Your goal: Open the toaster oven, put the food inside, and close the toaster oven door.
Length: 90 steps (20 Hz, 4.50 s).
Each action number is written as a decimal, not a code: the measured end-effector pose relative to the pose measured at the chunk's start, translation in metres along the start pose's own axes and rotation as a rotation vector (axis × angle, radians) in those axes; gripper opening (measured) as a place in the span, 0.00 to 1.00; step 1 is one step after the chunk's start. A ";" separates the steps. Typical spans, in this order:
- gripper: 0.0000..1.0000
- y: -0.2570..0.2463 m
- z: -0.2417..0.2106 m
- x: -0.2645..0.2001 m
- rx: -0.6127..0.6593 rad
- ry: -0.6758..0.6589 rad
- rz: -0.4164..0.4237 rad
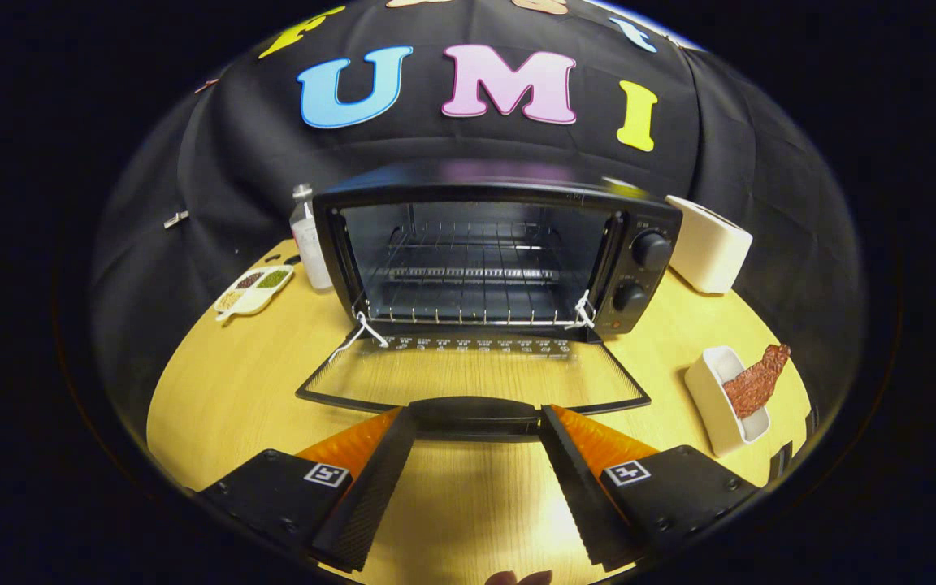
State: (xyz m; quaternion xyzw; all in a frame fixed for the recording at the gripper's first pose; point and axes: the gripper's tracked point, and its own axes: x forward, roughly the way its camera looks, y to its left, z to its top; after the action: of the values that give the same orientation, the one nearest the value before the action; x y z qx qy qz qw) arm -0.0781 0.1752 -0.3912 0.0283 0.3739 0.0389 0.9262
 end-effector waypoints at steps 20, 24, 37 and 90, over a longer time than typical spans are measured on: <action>0.98 -0.078 0.061 -0.060 0.010 -0.043 0.139; 0.98 -0.133 0.082 -0.077 -0.009 -0.045 0.177; 0.99 -0.319 0.090 -0.079 0.007 0.128 0.372; 0.15 -0.070 0.110 -0.066 0.311 0.020 0.487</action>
State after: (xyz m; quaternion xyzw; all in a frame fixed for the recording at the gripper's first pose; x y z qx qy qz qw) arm -0.0454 0.0969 -0.2726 0.2585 0.3666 0.2024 0.8705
